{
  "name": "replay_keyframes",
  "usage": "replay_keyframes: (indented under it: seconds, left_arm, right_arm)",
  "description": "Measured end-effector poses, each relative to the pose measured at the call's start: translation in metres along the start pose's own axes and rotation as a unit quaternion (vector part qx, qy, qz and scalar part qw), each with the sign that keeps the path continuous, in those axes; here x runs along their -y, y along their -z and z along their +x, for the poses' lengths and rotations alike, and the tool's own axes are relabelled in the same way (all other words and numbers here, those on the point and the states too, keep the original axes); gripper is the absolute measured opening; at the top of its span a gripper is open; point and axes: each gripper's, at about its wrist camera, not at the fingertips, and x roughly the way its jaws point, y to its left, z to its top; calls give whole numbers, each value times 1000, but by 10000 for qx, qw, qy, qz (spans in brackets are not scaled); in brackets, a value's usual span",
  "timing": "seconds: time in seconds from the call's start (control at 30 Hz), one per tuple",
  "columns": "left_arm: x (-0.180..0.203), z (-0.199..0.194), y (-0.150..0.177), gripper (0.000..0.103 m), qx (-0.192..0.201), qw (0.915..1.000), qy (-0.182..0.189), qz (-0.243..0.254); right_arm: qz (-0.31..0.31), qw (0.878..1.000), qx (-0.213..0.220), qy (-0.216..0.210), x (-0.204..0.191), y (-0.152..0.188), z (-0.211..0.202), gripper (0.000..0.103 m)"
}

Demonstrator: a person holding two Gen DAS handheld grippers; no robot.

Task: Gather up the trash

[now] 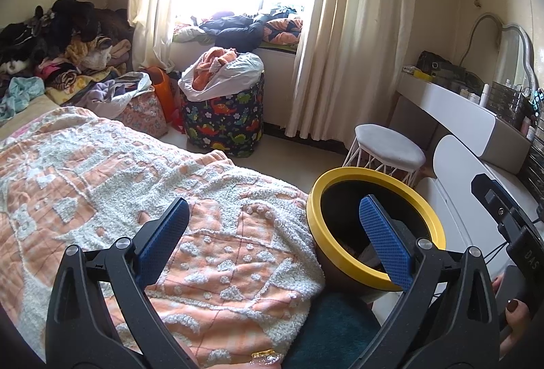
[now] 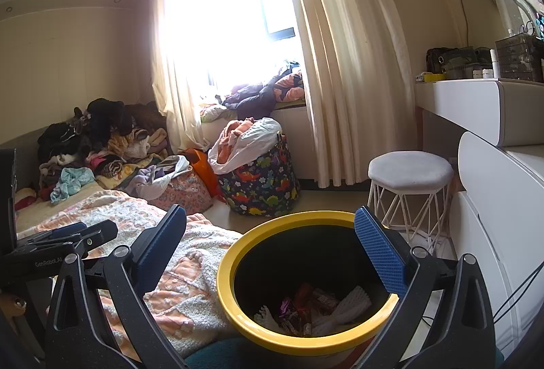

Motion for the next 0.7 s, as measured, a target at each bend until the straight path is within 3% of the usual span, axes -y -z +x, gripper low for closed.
replay_keyframes:
  seconds: [0.57,0.7]
  left_arm:
    - [0,1,1,92,-25,10000,-8,-4]
    - [-5,2,2,92,-50,9997,-251,-24]
  right_arm:
    - [9,10000,-2,-2,2,-1,1,96]
    - [-119,9999,-6,-71,-3,0,0,96]
